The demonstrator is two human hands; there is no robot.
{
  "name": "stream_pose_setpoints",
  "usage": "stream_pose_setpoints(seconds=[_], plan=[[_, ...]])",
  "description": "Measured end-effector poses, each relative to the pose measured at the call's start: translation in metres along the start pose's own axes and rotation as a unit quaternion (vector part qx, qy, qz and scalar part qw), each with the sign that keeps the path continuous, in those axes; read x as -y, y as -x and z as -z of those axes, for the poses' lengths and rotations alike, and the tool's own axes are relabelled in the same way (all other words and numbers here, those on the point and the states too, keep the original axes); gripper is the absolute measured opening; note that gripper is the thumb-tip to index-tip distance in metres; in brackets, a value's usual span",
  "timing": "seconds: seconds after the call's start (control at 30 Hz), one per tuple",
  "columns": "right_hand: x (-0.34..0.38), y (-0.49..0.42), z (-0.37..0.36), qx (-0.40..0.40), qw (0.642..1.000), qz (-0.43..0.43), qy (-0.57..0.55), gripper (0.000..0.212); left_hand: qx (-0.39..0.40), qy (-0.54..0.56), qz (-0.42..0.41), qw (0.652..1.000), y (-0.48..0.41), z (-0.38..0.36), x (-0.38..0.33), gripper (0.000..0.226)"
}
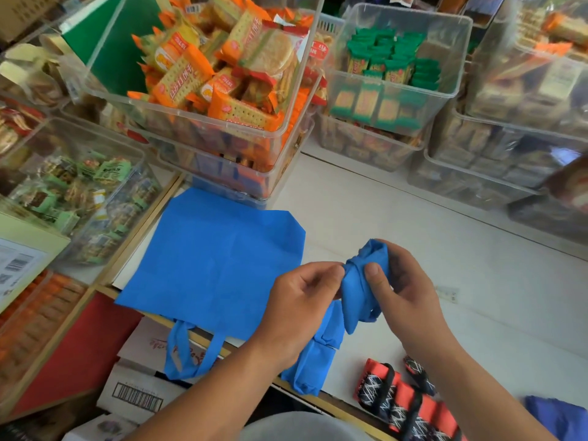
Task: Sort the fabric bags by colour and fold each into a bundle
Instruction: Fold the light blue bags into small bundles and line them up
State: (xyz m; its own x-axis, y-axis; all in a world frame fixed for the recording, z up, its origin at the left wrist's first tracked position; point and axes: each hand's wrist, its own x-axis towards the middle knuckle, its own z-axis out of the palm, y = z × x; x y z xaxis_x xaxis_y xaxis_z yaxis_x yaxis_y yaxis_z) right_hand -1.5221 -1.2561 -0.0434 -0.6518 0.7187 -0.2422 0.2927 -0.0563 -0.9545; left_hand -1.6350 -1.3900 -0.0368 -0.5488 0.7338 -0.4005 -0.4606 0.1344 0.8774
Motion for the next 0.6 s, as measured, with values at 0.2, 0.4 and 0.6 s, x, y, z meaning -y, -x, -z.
stream_pose_setpoints(seconds=[0.2, 0.4, 0.6], plan=[[-0.002, 0.001, 0.006, 0.025, 1.0, -0.017, 0.003, 0.035, -0.039, -0.093, -0.042, 0.994, -0.005, 0.0, 0.005, 0.021], [0.001, 0.0, 0.016, 0.022, 0.998, -0.052, -0.033, 0.021, -0.036, -0.079, -0.015, 0.996, -0.011, 0.006, 0.01, 0.021], [0.007, 0.003, 0.01, 0.027, 0.996, -0.045, -0.072, 0.014, -0.022, -0.045, -0.011, 0.999, -0.018, 0.009, 0.005, 0.027]])
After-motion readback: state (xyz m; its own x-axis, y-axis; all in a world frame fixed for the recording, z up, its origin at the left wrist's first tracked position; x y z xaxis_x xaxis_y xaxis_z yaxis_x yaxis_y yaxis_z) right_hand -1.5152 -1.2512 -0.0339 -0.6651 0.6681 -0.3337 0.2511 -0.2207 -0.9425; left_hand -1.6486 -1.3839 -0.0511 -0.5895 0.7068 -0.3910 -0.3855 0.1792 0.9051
